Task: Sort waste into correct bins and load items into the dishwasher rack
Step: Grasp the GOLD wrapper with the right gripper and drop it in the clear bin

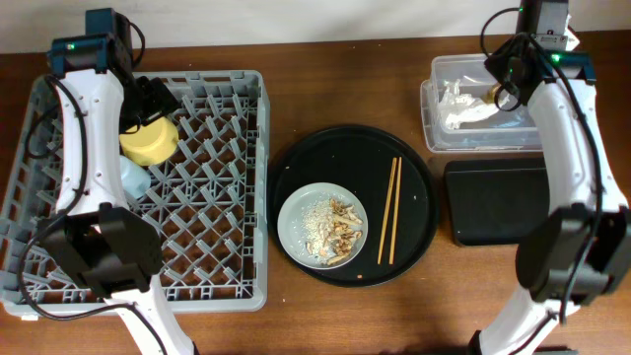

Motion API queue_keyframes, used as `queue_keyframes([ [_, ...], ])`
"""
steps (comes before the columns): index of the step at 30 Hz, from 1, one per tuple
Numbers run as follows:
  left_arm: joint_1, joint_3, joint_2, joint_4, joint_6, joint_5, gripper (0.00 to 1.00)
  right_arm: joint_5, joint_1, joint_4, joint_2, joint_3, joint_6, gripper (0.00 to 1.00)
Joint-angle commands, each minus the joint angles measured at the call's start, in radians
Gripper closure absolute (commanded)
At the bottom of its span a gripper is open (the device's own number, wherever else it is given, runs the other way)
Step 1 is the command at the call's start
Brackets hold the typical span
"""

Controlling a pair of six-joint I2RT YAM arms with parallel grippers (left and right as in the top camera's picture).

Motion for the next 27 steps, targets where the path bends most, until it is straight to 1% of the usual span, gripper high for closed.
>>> queue_keyframes([
  [1,0.003,0.006,-0.007,-0.001,-0.009,0.000,0.01,-0.078,-0.040,0.093,0.109,0.004,0.161,0.16],
  [2,0.003,0.006,-0.007,0.000,-0.010,0.000,0.01,-0.129,-0.042,0.117,0.123,0.004,0.161,0.00],
  [5,0.003,0.006,-0.007,0.000,-0.009,0.000,0.01,-0.281,-0.042,0.135,0.105,0.006,0.154,0.01],
  [7,0.003,0.006,-0.007,-0.001,-0.009,0.000,0.01,-0.399,-0.042,0.135,0.056,0.006,0.076,0.01],
  [9,0.002,0.006,-0.007,0.000,-0.009,0.000,0.01,-0.443,-0.039,0.101,-0.019,0.006,0.006,0.01],
  [12,0.002,0.006,-0.007,0.000,-0.009,0.000,0.01,-0.443,-0.037,-0.076,-0.200,0.006,-0.105,0.01],
  [13,0.002,0.006,-0.007,0.000,-0.010,0.000,0.01,-0.447,-0.037,-0.149,-0.251,0.006,-0.163,0.01],
  [14,0.002,0.006,-0.007,0.000,-0.009,0.000,0.01,-0.493,-0.037,-0.262,-0.305,0.006,-0.272,0.01],
  [15,0.002,0.006,-0.007,0.000,-0.009,0.000,0.01,-0.531,-0.035,-0.342,-0.332,0.006,-0.343,0.00],
  [17,0.002,0.006,-0.007,0.000,-0.009,0.000,0.01,-0.538,-0.006,-0.505,-0.343,0.005,-0.452,0.09],
  [18,0.002,0.006,-0.007,0.000,-0.009,0.000,0.01,-0.535,0.018,-0.567,-0.336,-0.002,-0.490,0.11],
  [19,0.002,0.006,-0.007,-0.001,-0.010,0.000,0.01,-0.535,0.042,-0.600,-0.328,-0.018,-0.520,0.12],
  [21,0.002,0.006,-0.007,-0.001,-0.009,0.000,0.01,-0.530,0.124,-0.597,-0.317,-0.104,-0.544,0.12],
  [24,0.002,0.006,-0.007,0.000,-0.010,0.000,0.01,-0.500,0.231,-0.491,-0.309,-0.249,-0.543,0.13],
  [25,0.002,0.006,-0.007,0.000,-0.009,0.000,0.01,-0.500,0.257,-0.441,-0.308,-0.291,-0.539,0.08],
  [26,0.002,0.006,-0.007,-0.001,-0.009,0.000,0.01,-0.497,0.264,-0.431,-0.308,-0.295,-0.539,0.01],
  [27,0.002,0.006,-0.007,0.000,-0.010,0.000,0.01,-0.478,0.258,-0.433,-0.311,-0.280,-0.529,0.01],
])
